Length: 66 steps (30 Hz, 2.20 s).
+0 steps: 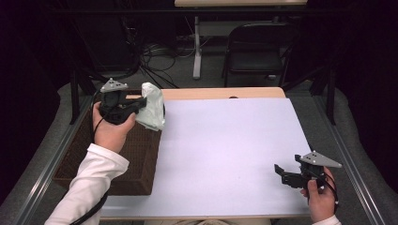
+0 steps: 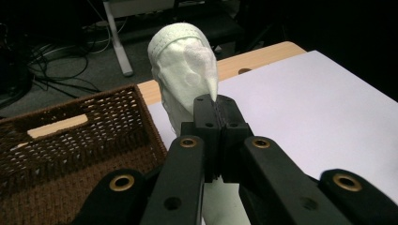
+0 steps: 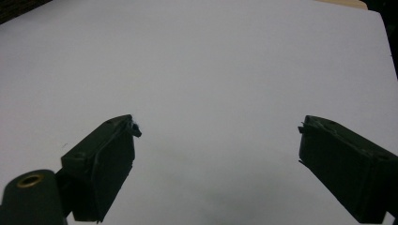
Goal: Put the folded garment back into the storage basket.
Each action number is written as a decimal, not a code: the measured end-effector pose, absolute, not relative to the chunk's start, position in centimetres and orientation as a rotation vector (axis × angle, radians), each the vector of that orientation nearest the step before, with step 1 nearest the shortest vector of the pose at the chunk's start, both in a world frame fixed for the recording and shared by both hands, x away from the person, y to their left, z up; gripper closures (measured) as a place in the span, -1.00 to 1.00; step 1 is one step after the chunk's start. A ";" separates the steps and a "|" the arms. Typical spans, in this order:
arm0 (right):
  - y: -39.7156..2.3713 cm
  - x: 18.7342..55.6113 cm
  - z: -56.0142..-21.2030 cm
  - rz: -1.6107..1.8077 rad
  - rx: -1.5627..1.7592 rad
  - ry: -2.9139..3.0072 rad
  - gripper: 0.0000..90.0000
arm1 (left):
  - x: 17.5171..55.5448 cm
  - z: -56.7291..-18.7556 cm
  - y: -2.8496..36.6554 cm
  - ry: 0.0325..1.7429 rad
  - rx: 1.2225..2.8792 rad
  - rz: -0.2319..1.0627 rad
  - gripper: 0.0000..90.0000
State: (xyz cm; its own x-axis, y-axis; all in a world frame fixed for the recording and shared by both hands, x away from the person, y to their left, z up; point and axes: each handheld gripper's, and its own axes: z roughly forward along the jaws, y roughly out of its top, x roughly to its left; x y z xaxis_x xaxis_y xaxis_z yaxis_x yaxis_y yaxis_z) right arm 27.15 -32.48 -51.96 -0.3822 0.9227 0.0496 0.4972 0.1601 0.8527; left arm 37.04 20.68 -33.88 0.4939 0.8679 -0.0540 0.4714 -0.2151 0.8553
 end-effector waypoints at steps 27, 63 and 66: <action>-32.4 26.7 -51.9 1.138 1.318 1.933 -0.77 | 35.2 -33.0 24.8 1.163 1.840 0.608 0.98; -32.0 26.7 -52.0 1.123 1.313 1.953 -0.77 | 35.9 -42.5 26.0 1.292 1.935 0.463 0.98; -32.0 26.6 -51.9 1.128 1.314 1.955 -0.77 | 35.9 -43.2 25.6 1.296 1.952 0.448 0.98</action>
